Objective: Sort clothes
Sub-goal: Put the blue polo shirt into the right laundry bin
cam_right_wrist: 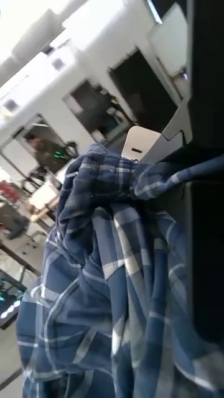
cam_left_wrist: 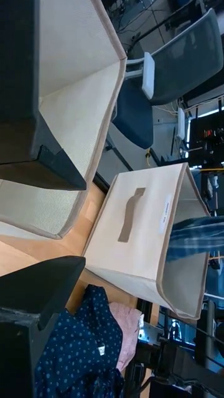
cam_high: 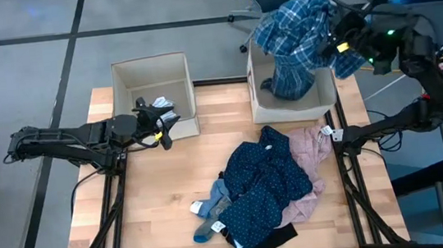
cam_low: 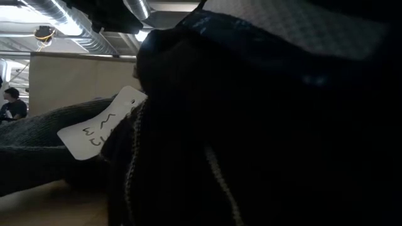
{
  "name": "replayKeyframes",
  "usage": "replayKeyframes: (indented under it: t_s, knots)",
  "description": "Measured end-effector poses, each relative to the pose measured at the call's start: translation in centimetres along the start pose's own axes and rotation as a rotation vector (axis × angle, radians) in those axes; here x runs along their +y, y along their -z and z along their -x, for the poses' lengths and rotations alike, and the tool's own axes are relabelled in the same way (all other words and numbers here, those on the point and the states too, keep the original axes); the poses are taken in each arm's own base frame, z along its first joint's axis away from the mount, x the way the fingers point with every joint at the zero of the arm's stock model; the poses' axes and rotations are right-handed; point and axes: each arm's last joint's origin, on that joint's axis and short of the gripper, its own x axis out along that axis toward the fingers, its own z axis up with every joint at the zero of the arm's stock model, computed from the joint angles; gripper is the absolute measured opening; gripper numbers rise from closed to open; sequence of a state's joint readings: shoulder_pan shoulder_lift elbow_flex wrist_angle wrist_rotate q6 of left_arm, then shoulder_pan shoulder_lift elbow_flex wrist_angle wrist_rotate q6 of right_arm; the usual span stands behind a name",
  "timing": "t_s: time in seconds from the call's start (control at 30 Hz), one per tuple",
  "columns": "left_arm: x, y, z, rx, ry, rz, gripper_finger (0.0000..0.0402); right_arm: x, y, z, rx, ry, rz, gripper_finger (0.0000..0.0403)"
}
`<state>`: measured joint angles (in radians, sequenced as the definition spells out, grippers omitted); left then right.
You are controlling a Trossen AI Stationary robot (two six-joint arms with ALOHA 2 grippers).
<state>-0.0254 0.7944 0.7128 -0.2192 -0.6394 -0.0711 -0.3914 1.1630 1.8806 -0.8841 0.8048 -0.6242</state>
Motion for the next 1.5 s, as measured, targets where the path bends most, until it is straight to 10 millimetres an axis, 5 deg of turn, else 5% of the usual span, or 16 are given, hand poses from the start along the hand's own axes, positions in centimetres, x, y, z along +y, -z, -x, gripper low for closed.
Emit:
replayKeyframes:
  t_s: [0.6, 1.03, 1.5]
  knots:
    - [0.0, 0.0, 0.0, 0.001, 0.000, 0.021, 0.0175, 8.4, 10.2, -9.7, 0.180, -0.102, -0.058, 0.0011]
    - [0.0, 0.0, 0.0, 0.001, 0.000, 0.021, 0.0175, 14.8, 15.9, -12.3, 0.299, -0.179, -0.040, 0.0015]
    - [0.0, 0.0, 0.0, 0.002, 0.000, 0.024, 0.0175, 19.4, 19.8, -14.2, 0.482, -0.315, -0.068, 0.0027]
